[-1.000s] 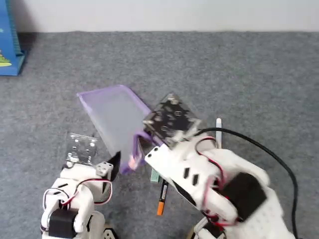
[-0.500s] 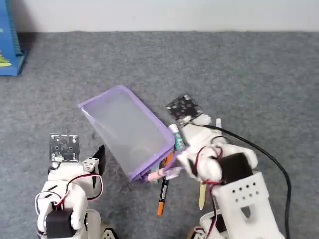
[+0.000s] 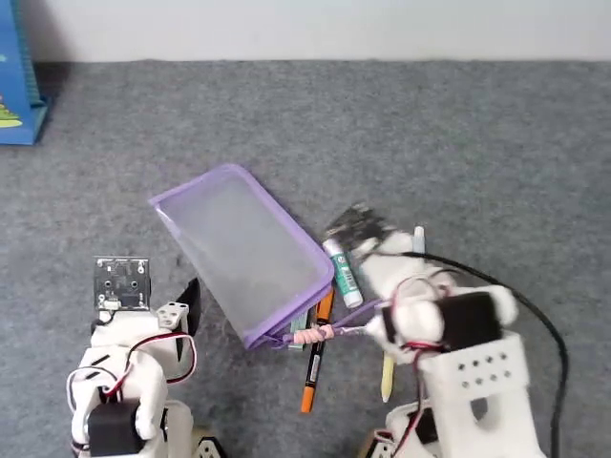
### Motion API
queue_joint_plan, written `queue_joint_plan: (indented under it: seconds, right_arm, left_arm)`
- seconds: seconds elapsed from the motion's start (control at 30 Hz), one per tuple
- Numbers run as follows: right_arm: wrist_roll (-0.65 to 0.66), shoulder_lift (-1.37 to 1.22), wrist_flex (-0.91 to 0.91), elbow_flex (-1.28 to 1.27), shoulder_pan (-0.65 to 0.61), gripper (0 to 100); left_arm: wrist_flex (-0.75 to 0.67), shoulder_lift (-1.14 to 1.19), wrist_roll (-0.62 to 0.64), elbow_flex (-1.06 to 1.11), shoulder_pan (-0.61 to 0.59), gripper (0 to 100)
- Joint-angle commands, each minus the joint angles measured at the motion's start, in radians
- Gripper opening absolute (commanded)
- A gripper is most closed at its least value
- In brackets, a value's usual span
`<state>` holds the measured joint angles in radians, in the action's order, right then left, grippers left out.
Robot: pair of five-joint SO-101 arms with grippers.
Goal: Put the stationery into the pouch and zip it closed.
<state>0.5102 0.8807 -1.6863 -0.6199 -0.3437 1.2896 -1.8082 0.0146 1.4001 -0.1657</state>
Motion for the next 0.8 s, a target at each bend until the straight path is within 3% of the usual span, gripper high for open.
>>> queue_joint_plan:
  seconds: [0.0, 0.13, 0.43, 0.77]
  right_arm:
    - [-0.032, -0.058, 0.071, -0.005, -0.173, 18.7]
    - [-0.051, -0.156, 0.226, -0.074, -0.291, 18.7]
    - [-0.051, -0.383, 0.444, -0.157, -0.414, 18.7]
    - [-0.052, -0.499, 0.515, -0.164, -0.447, 18.7]
  left_arm:
    - [-0.025, -0.015, 0.006, -0.013, -0.005, 23]
    - [-0.023, -0.015, 0.006, -0.013, -0.005, 23]
    - [-0.025, -0.015, 0.006, -0.012, -0.005, 23]
    - [-0.028, -0.015, 0.005, -0.004, -0.005, 23]
